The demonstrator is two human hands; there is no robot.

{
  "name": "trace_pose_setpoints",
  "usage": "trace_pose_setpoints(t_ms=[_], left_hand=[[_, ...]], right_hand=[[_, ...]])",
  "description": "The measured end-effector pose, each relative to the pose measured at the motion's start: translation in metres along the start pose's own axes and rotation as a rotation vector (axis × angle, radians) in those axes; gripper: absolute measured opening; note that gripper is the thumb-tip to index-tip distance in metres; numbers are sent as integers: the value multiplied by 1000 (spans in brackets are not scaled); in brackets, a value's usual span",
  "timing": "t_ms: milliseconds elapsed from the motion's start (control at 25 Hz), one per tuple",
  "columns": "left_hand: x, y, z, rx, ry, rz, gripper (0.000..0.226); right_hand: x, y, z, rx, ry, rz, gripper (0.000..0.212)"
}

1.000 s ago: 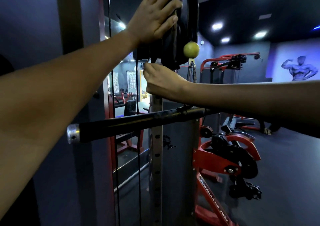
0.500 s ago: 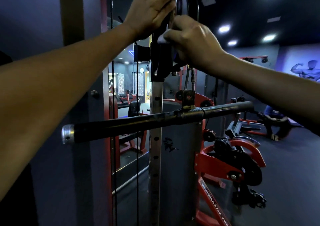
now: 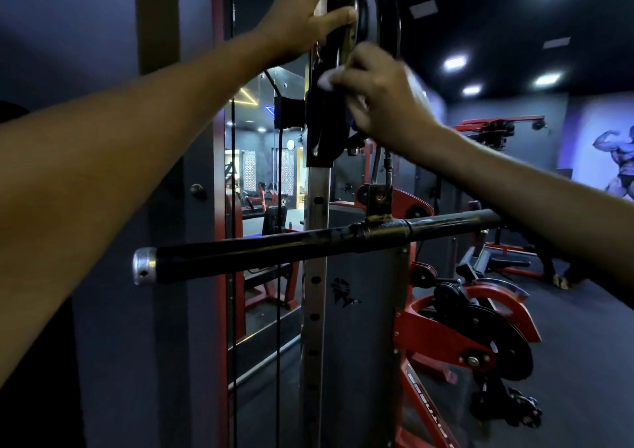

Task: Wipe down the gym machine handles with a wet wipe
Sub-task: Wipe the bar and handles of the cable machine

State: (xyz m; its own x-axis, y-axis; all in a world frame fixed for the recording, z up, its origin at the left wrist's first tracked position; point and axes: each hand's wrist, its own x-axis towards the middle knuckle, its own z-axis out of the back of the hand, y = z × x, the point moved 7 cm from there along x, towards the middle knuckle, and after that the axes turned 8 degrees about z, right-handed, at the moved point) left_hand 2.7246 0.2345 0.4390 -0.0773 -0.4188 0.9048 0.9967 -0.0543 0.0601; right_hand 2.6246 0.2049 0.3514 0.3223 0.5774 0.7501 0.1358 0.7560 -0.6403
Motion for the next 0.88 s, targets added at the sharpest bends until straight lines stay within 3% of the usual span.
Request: trace_pose_setpoints(t_ms=[120, 320, 520, 600, 760, 880], left_hand=[[7, 4, 6, -148, 9, 136, 43], [13, 5, 13, -277, 0, 128, 43], [5, 3, 4, -363, -54, 152, 39], [0, -1, -4, -304, -81, 136, 43], [-6, -5, -12, -160, -136, 76, 46], [-5, -1, -12, 1, -112, 66, 48]], right_hand=[[-16, 22, -9, 10, 111, 157, 22], [18, -31, 14, 28, -81, -176, 30], [-12, 4, -6, 134, -40, -66, 28], [-14, 1, -4, 137, -10, -59, 26], [2, -23, 6, 139, -174, -249, 18], [-16, -2, -8, 144, -171, -258, 20]])
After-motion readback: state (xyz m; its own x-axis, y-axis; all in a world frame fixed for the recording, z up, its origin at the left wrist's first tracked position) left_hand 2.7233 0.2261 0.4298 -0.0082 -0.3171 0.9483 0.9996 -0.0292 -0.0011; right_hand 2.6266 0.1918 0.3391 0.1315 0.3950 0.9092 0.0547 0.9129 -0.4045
